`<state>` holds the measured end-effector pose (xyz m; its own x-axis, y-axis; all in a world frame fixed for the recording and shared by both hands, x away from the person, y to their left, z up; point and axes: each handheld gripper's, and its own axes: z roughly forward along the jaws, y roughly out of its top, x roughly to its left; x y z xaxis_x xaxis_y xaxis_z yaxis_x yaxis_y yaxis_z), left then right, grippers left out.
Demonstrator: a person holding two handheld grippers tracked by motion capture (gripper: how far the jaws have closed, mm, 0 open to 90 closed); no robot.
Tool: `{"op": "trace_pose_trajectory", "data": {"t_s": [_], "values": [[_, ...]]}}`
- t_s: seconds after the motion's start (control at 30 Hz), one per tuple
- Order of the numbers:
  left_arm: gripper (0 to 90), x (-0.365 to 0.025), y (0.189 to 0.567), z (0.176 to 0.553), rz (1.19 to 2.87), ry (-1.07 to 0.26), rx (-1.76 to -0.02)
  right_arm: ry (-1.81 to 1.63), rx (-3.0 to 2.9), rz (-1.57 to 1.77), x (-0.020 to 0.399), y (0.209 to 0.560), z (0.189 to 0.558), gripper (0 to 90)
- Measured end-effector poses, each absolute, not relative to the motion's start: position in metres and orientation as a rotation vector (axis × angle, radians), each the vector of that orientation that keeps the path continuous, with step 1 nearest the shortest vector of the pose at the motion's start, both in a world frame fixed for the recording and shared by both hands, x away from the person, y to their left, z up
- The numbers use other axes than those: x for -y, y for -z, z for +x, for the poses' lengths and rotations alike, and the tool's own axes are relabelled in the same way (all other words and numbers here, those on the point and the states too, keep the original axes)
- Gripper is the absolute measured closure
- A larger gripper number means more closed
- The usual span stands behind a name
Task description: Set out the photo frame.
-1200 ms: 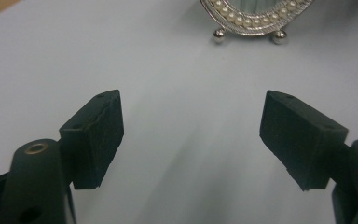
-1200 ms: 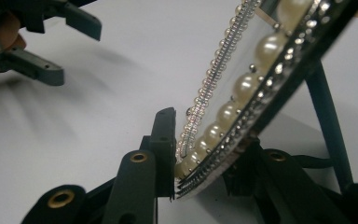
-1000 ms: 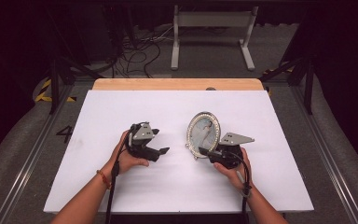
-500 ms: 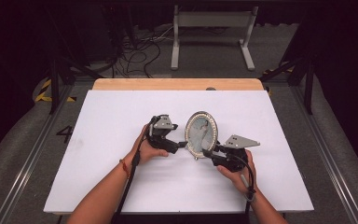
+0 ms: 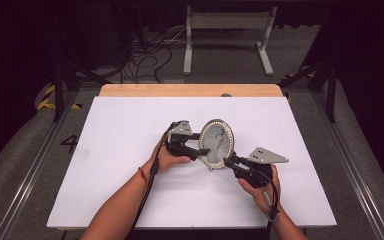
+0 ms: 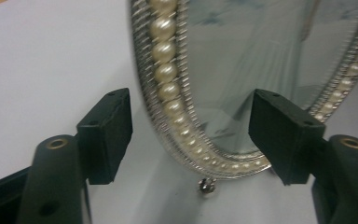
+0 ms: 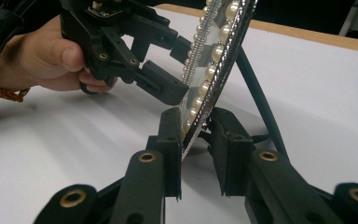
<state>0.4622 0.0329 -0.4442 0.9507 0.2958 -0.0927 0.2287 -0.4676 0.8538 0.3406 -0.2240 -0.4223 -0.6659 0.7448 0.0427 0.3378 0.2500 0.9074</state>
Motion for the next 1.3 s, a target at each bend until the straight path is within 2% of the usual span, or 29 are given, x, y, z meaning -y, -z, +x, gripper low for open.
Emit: {"op": "trace_pose_trajectory", "data": {"t_s": [0.07,0.2,0.7,0.83,0.97,1.07,1.13,1.3], "values": [[31.8,-0.031,0.444,0.461,2.090,-0.090,-0.376,-1.399,-2.108,0.998,0.221,0.422,0.341,74.7],[40.6,-0.035,0.443,0.463,2.084,-0.080,-0.382,-1.394,-2.106,1.006,0.222,0.422,0.341,74.6],[43.6,-0.053,0.439,0.451,2.100,-0.089,-0.417,-1.382,-2.056,1.071,0.218,0.424,0.352,73.9],[40.0,-0.056,0.436,0.452,2.061,-0.114,-0.435,-1.362,-2.060,1.046,0.216,0.422,0.349,62.4],[39.1,-0.053,0.435,0.452,2.044,-0.118,-0.427,-1.341,-2.054,1.015,0.217,0.418,0.342,66.9],[40.7,-0.052,0.435,0.453,2.041,-0.115,-0.425,-1.347,-2.038,1.019,0.219,0.417,0.340,74.0],[45.1,-0.053,0.434,0.453,2.046,-0.124,-0.432,-1.334,-2.028,1.021,0.221,0.417,0.340,80.8],[55.8,-0.058,0.431,0.451,2.086,-0.165,-0.441,-1.347,-2.022,1.026,0.221,0.418,0.342,80.7]]}}
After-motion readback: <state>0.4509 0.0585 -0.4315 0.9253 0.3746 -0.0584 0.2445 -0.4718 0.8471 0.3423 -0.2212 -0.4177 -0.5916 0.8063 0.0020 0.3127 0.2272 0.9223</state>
